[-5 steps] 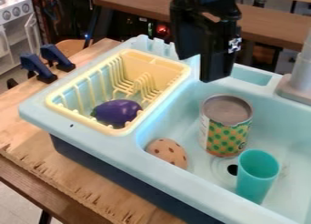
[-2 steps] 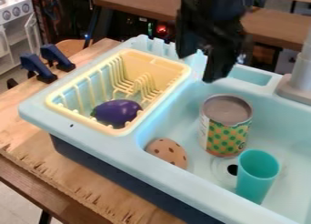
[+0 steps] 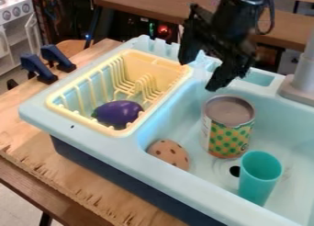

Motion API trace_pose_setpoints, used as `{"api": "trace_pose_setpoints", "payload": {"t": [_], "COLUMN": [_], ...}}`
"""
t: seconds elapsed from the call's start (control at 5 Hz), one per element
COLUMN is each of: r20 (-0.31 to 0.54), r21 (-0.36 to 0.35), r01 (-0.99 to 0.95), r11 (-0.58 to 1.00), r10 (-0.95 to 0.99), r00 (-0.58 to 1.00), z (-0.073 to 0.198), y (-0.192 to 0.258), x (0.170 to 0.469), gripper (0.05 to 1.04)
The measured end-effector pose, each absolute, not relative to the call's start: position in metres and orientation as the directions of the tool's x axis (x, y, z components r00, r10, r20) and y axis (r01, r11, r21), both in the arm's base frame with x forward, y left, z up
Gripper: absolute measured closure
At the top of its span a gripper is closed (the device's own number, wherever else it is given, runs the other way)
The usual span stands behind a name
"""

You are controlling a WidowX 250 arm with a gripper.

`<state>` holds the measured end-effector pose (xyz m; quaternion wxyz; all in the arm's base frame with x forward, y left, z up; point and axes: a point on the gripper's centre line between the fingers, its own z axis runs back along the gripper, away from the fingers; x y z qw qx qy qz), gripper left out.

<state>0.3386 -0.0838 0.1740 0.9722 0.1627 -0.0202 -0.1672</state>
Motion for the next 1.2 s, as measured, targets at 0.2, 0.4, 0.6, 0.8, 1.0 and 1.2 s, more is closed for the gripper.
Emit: {"api": "trace_pose_setpoints", "payload": {"t": [0.2,0.4,0.6,0.8,1.0,1.2], "r20": [-0.053,-0.079,-0.142,-0.179,-0.184,-0.179], "r21": [0.365,0.376,0.411,0.406,0.404,0.407], "r01": [0.290,0.281,0.312,0.347,0.349,0.339], "r11": [0.885,0.883,0.856,0.846,0.846,0.848], "r10": [-0.292,-0.272,-0.278,-0.298,-0.298,-0.290], "r00": [0.955,0.959,0.950,0.938,0.937,0.940], "z": [0.178,0.180,0.178,0.158,0.156,0.153], "y": [-0.074,-0.068,-0.064,-0.057,-0.053,-0.052], "x": [0.337,0.335,0.331,0.325,0.325,0.325], "gripper": [0.081,0.081,0.081,0.081,0.081,0.081]}}
